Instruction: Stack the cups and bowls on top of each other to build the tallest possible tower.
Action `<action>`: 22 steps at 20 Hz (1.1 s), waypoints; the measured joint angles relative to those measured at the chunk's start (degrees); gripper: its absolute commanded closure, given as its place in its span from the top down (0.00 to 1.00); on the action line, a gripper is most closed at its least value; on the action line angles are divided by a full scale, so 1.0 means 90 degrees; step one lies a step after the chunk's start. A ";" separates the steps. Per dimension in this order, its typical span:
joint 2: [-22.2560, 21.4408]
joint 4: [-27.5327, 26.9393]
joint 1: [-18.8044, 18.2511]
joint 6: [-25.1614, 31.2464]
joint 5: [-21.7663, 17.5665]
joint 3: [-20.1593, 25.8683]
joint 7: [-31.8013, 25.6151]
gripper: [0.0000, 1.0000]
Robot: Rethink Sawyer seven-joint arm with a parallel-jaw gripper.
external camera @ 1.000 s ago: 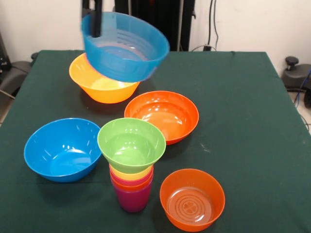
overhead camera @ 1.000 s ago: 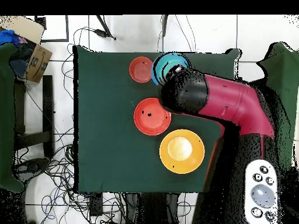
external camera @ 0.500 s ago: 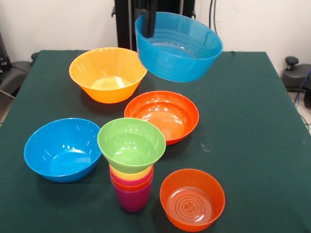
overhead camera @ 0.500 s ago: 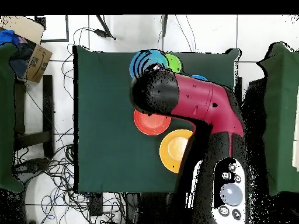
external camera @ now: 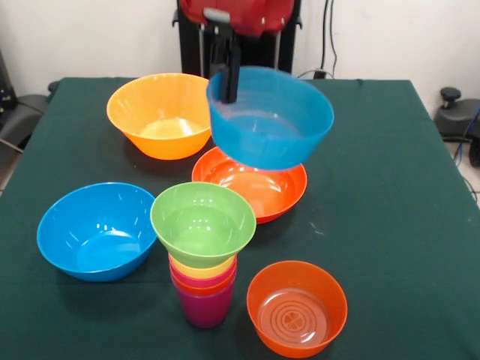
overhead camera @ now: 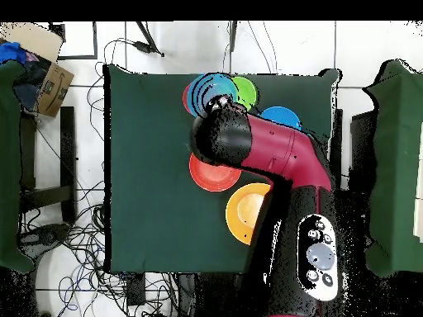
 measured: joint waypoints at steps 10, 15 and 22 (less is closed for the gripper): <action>0.0623 0.0190 0.0395 -0.0738 0.0146 -0.0244 0.0004 0.00; 0.0798 0.0241 0.0750 -0.0850 0.0280 -0.0421 0.0004 0.00; 0.0839 0.0339 0.0991 -0.0911 0.0483 -0.0465 0.0004 0.00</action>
